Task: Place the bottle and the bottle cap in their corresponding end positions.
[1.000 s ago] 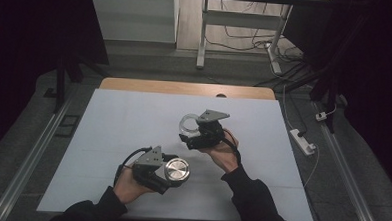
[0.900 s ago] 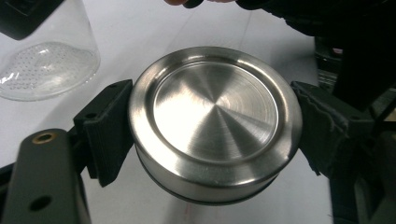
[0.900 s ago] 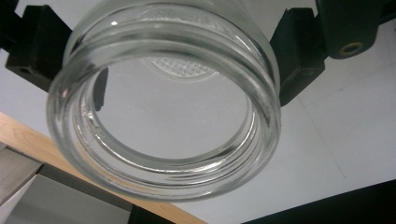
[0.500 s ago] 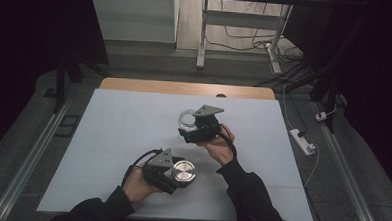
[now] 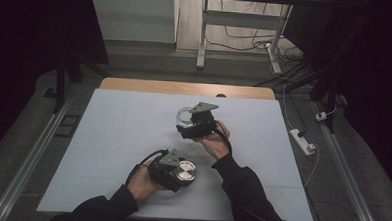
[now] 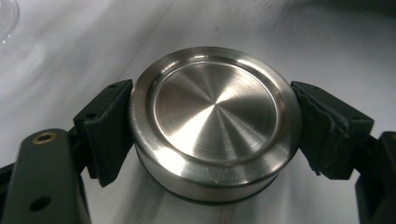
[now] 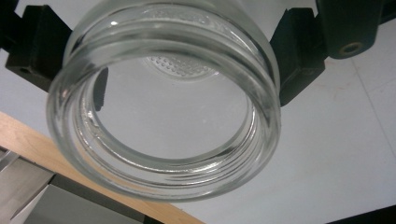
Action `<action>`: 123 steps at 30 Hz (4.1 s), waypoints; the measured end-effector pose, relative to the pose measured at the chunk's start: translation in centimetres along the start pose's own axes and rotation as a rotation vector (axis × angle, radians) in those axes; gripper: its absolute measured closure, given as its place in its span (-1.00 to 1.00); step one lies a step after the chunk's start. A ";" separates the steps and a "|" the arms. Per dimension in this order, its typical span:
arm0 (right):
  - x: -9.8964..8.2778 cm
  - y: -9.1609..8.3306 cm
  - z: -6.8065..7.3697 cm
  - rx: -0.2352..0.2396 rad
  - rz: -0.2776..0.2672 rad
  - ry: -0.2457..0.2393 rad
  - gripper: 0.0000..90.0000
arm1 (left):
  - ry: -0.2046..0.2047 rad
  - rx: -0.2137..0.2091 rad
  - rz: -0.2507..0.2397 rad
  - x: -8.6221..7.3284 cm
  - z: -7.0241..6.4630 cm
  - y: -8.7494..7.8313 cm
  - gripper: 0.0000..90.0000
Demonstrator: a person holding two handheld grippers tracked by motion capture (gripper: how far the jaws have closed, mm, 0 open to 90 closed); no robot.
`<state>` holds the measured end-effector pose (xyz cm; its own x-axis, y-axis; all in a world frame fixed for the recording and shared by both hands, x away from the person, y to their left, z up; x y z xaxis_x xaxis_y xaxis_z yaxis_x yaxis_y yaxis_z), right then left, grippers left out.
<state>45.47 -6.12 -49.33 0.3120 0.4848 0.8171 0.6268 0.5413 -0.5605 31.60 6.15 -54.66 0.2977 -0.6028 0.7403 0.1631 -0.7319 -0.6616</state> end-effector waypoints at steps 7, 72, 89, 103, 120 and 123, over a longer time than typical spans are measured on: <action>-0.7 0.9 -0.3 -0.005 0.020 0.005 -0.68 | 0.005 0.007 0.047 -0.1 0.2 0.7 -0.57; -1.7 -2.8 -1.5 0.109 0.016 0.074 -1.00 | -0.144 -0.086 -0.119 -1.4 0.2 -5.0 -0.95; -2.5 -5.8 -0.9 0.167 0.000 0.080 -1.00 | -0.174 -0.070 -0.128 -2.5 0.2 -6.7 -0.96; -3.6 -7.7 0.2 0.169 -0.006 0.060 -1.00 | -0.213 -0.070 -0.140 -3.9 -0.1 -8.1 -1.00; -5.0 -9.5 1.4 0.167 0.010 0.040 -1.00 | -0.255 -0.037 -0.164 -5.5 -0.7 -10.0 -1.00; -5.3 -9.8 1.5 0.165 0.011 0.040 -1.00 | -0.262 -0.030 -0.161 -5.8 -0.8 -10.2 -1.00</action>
<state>36.58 -12.95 -48.34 0.3485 0.4649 0.8139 0.4986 0.6433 -0.5810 27.40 16.86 -52.09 0.5029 -0.3787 0.7769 0.2011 -0.8230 -0.5313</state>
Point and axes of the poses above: each handheld gripper's, and its own axes: y roughly forward along the jaws, x roughly out of its top, z roughly to its left, the point moved 2 cm from there along y, roughly forward along the jaws, and after that the axes turned 7 degrees about -x, right-handed, at the moved point
